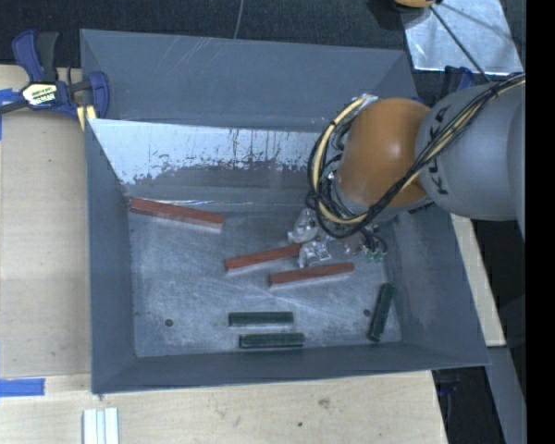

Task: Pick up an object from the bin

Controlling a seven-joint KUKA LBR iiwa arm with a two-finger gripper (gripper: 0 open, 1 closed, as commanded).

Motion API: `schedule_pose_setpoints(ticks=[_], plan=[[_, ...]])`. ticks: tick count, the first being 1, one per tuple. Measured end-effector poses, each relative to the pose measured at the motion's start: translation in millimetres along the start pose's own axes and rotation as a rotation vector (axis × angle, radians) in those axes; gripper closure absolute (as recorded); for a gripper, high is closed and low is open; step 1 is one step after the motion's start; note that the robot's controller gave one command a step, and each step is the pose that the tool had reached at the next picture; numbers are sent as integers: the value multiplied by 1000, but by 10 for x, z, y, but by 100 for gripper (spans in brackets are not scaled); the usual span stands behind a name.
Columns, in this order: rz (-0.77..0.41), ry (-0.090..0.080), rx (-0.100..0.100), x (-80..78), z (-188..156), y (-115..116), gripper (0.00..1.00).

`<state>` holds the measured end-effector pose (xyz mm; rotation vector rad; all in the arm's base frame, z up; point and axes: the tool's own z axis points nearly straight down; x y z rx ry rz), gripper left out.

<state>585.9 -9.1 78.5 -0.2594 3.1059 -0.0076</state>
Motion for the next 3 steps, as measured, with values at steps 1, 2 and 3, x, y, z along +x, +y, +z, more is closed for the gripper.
schedule_pose_setpoints(ticks=[1, 2, 3], plan=[[0, 0, 0, 0, 0, 0, 100], [85, 21, -6, -27, -1362, 43, 100], [85, 21, -6, -26, -1360, 44, 100]])
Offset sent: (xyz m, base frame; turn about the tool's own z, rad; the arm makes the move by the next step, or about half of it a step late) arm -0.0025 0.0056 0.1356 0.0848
